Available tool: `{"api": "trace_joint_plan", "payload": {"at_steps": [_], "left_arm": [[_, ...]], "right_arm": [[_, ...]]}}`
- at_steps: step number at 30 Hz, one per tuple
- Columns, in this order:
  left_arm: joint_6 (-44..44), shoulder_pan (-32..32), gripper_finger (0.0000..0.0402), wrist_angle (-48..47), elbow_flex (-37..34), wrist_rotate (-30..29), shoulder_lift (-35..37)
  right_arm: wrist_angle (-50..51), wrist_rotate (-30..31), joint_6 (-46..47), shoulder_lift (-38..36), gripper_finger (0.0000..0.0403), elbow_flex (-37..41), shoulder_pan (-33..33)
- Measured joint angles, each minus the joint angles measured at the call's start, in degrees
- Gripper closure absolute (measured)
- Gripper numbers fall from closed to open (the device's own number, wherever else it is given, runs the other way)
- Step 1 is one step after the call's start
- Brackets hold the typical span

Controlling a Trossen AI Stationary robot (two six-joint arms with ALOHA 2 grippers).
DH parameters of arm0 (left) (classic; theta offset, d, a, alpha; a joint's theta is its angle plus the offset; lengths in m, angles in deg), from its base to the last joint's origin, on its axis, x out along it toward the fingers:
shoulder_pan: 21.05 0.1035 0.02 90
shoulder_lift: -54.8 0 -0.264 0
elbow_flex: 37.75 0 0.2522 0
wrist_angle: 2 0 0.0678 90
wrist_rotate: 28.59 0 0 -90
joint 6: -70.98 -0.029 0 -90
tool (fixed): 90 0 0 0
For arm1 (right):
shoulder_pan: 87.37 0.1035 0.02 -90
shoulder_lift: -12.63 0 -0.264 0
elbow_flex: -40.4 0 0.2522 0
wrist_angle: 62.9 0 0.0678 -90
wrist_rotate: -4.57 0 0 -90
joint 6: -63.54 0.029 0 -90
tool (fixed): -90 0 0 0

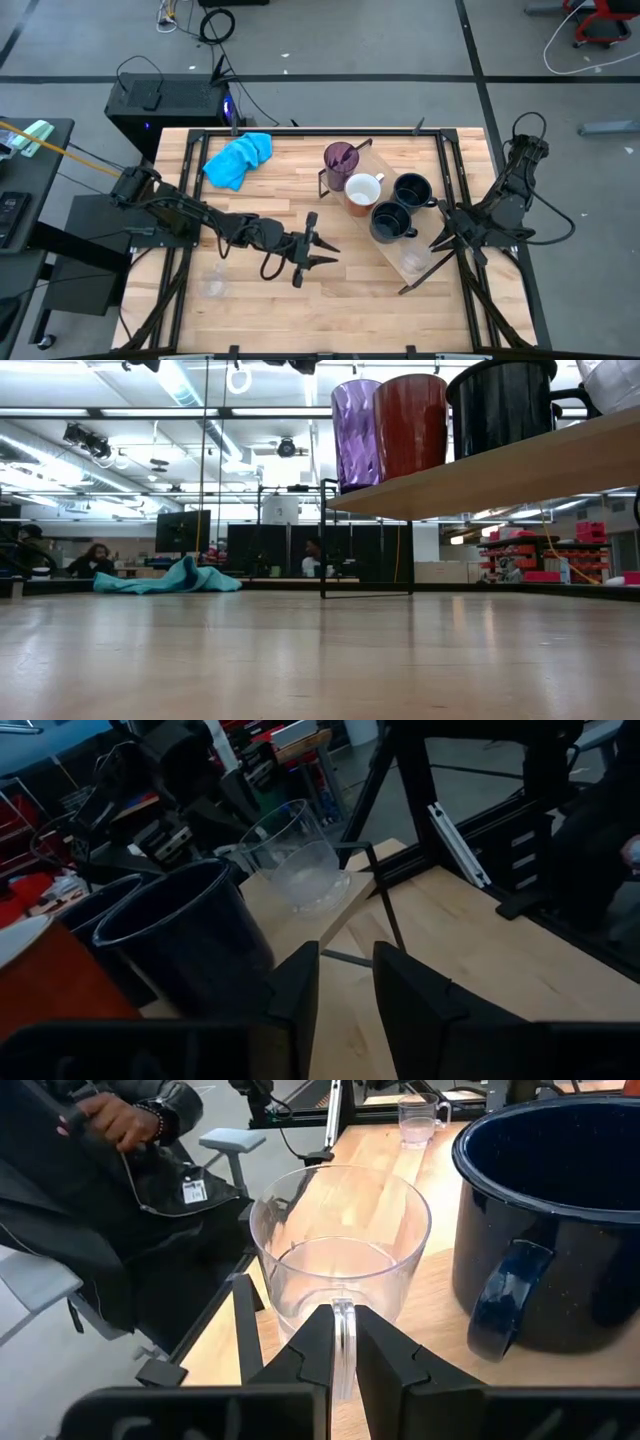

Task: Stack small to large cups/mugs on shelf
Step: Put the bottom transparent mug on the shelf

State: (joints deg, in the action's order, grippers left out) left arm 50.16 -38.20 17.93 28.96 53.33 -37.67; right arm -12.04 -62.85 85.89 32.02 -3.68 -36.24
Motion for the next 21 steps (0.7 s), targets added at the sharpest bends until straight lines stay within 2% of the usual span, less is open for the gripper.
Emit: {"api": "trace_joint_plan", "payload": {"at_steps": [8,21], "left_arm": [[0.0,0.0,0.0301,0.0,0.0,0.0,0.0],[-1.4,0.0,0.0305,0.0,0.0,0.0,0.0]], "right_arm": [[1.0,-0.1,-0.1,0.0,0.0365,-0.6,0.0],[3.8,2.9,0.4,0.1,0.0357,-2.6,0.0]]}}
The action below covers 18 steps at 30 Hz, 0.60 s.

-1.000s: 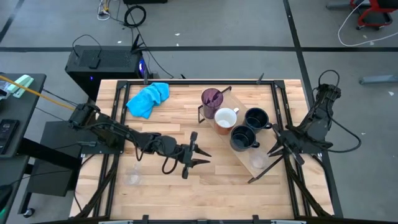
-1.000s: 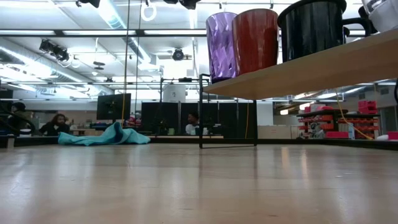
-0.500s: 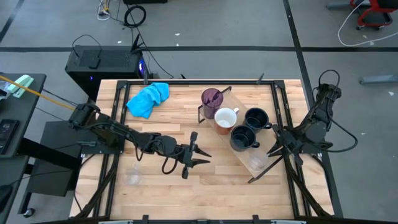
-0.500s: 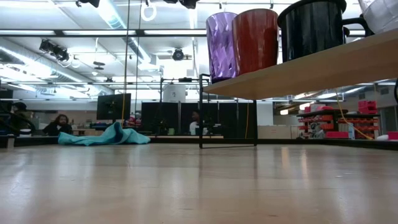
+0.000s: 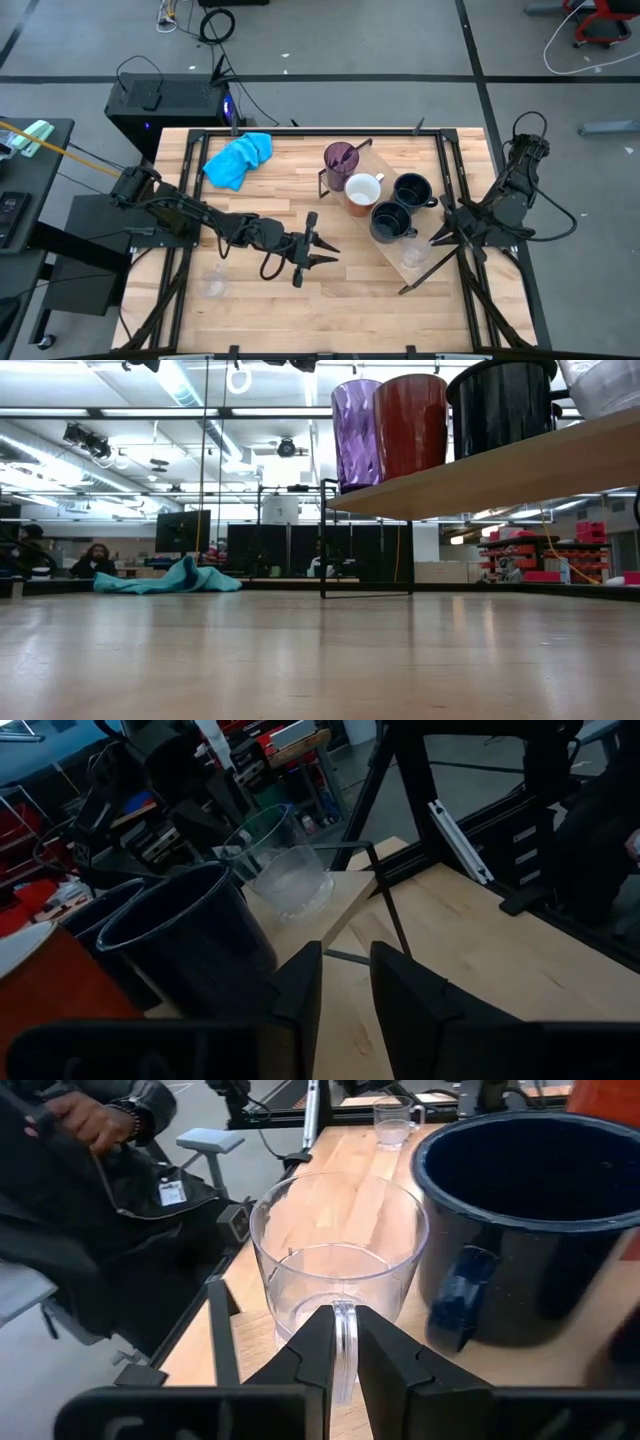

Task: Stack small to large cups/mugs on shelf
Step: Put the bottom transparent mug on the shelf

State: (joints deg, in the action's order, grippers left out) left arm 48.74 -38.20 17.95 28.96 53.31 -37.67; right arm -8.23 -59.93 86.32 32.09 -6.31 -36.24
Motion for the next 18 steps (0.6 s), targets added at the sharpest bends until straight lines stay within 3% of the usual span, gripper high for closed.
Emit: {"api": "trace_joint_plan", "payload": {"at_steps": [6,18], "left_arm": [[-0.1,0.0,0.0309,0.0,0.0,0.0,0.0],[-1.0,0.0,0.0316,0.0,0.0,0.0,0.0]], "right_arm": [[0.0,0.2,0.2,0.8,0.0348,0.0,0.0],[1.5,0.2,1.3,1.4,0.0284,-1.4,0.0]]}}
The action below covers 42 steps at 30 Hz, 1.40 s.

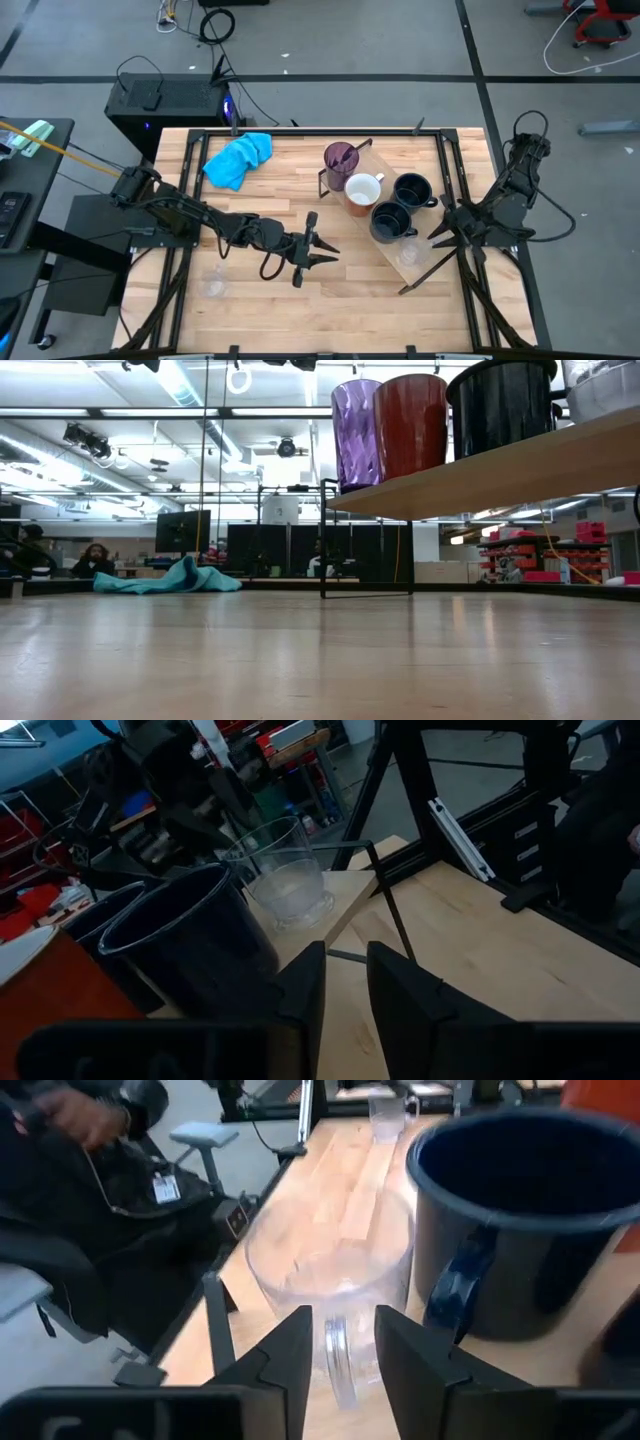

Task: Stack small to large cups/mugs on shelf
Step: Put the bottom transparent mug on the shelf

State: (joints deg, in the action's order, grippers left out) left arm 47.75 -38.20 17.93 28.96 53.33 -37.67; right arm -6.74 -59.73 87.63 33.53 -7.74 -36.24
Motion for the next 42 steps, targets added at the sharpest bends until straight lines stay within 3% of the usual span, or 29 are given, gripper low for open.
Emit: {"api": "trace_joint_plan", "payload": {"at_steps": [7,12,18,24,31,42], "left_arm": [[1.6,0.0,0.0321,-0.2,0.0,0.0,0.0],[2.6,0.0,0.0328,-3.0,0.0,0.0,0.6],[5.8,0.0,0.0328,-7.2,0.0,3.0,3.6],[11.0,1.3,0.0336,-14.1,0.0,9.6,7.0],[14.3,0.9,0.0340,-23.5,0.0,12.6,8.0],[13.8,-1.0,0.0338,-30.4,0.0,13.6,12.1]], "right_arm": [[-0.3,3.4,-2.6,0.0,0.0273,-5.2,0.0],[-8.5,6.8,-5.2,1.6,0.0273,-5.5,0.0],[-18.6,9.1,-9.6,9.4,0.0279,-6.1,0.0],[-14.2,11.4,-9.9,20.7,0.0285,-12.8,-2.2],[-7.7,8.9,-4.4,32.3,0.0282,-23.5,-5.5],[-0.1,0.3,4.3,43.6,0.0277,-31.5,-12.2]]}}
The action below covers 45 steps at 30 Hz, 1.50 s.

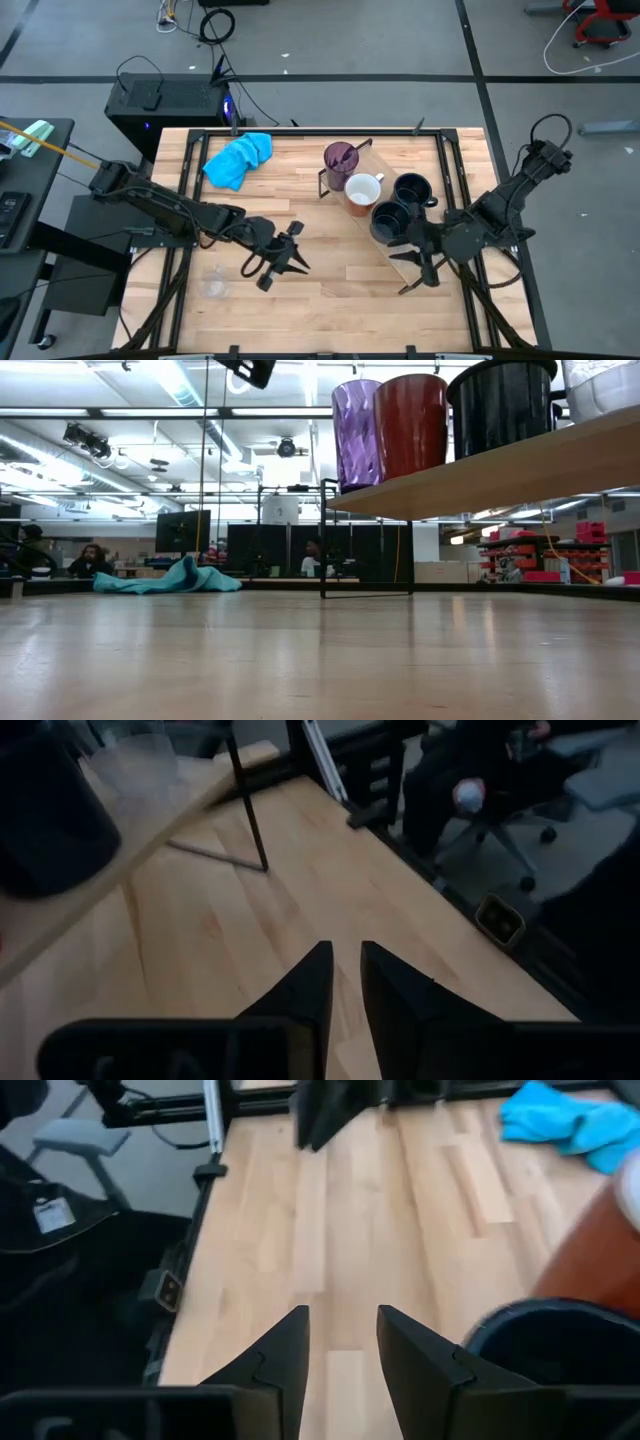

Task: Stack small to large cups/mugs on shelf
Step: Put the bottom transparent mug on the shelf

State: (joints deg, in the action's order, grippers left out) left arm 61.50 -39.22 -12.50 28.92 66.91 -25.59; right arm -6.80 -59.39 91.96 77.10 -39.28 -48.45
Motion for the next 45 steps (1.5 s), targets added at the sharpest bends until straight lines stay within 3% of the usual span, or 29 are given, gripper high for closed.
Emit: {"api": "trace_joint_plan", "payload": {"at_steps": [7,18,24,32,45], "left_arm": [[-0.2,-0.1,0.0344,-2.6,0.0,0.3,1.1],[-0.2,-0.1,0.0343,-4.0,0.0,0.3,1.1],[3.5,-0.1,0.0344,-4.0,0.0,0.3,1.1],[8.8,-0.1,0.0335,-4.1,0.0,0.3,1.1],[8.9,-0.5,0.0343,-4.5,0.0,0.3,1.1]], "right_arm": [[2.3,-6.3,-2.9,6.2,0.0290,-5.5,-1.8],[19.3,-8.6,7.4,14.6,0.0310,-16.1,-1.8],[25.5,-9.9,9.7,16.6,0.0320,-16.2,-3.5],[25.8,-12.1,10.6,17.0,0.0334,-16.2,-5.5],[30.9,-14.3,15.3,17.0,0.0360,-16.2,-4.8]]}}
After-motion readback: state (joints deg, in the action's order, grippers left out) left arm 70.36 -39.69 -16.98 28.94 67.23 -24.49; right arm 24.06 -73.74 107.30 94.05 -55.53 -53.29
